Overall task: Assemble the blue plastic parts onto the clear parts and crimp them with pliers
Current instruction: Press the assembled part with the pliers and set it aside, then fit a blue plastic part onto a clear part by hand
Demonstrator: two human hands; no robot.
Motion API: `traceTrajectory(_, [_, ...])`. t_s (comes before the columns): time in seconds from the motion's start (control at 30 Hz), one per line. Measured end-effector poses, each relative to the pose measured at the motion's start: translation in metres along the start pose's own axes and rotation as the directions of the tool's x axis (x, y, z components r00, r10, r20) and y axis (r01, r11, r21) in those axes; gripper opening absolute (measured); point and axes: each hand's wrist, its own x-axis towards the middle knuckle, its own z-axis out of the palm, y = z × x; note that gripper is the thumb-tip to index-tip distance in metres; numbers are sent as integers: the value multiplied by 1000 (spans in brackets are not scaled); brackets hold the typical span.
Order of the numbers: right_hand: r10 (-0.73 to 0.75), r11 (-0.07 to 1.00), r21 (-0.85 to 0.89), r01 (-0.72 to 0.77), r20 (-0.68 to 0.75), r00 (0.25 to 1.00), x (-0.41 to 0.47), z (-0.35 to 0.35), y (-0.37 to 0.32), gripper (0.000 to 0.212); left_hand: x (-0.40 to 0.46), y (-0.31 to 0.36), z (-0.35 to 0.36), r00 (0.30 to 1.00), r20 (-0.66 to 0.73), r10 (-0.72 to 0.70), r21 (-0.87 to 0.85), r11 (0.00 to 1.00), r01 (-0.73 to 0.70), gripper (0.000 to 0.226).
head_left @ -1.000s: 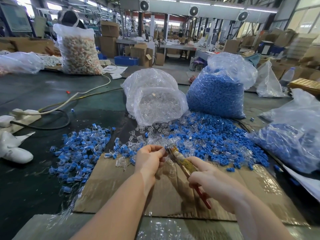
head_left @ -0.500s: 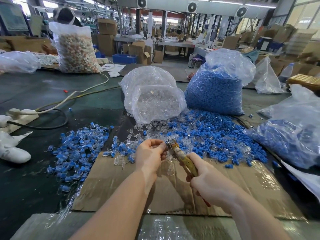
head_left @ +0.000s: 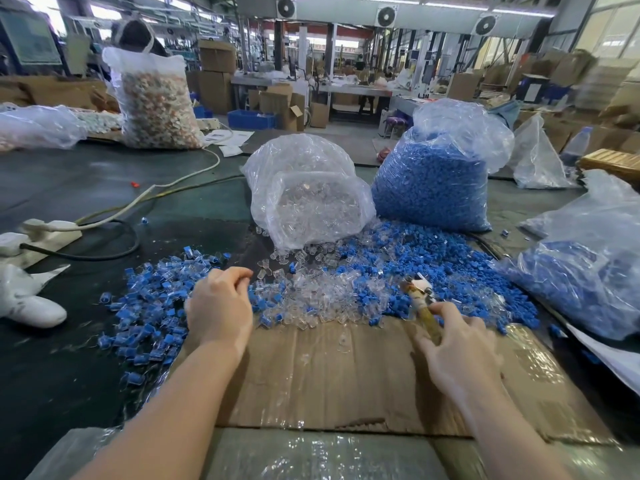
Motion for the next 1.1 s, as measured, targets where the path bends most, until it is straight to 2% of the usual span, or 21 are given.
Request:
traceTrajectory(0.13, [22, 988, -153, -24, -18, 1000, 3, 11, 9, 47, 2, -19, -1, 999, 23, 32, 231, 972, -37, 22])
traceTrajectory(0.3, [11, 973, -232, -18, -30, 999, 2, 19, 15, 50, -2, -18, 3, 996, 85, 3, 302, 953, -29, 27])
traceTrajectory(0.43, [15, 948, -318, -20, -18, 1000, 0, 20, 14, 50, -10, -3, 8, 995, 90, 35, 194, 980, -52, 24])
traceTrajectory(0.5, [18, 940, -341, -26, -27, 999, -1, 19, 9, 47, -19, 8, 13, 987, 98, 128, 59, 989, -134, 22])
traceTrajectory(0.6, [-65, 940, -339, 35, -77, 995, 0, 20, -3, 40, -36, 27, 21, 956, 139, 258, -138, 961, -240, 19])
traceTrajectory(0.7, [-147, 955, -275, 112, -110, 983, 2, 23, -14, 31, -47, 35, 33, 927, 229, 298, -151, 951, -268, 24])
traceTrajectory(0.83, [-162, 977, -167, 132, -186, 969, 13, 20, -15, 25, -56, 39, 46, 918, 288, 273, -157, 959, -236, 29])
traceTrajectory(0.93, [-124, 986, -138, 96, -214, 969, 26, 13, -9, 26, -59, 39, 47, 927, 254, 276, -190, 954, -232, 27])
traceTrajectory(1.1, [-24, 985, -175, -1, -141, 990, 49, 3, 5, 31, -59, 37, 46, 913, 246, 325, -221, 936, -274, 28])
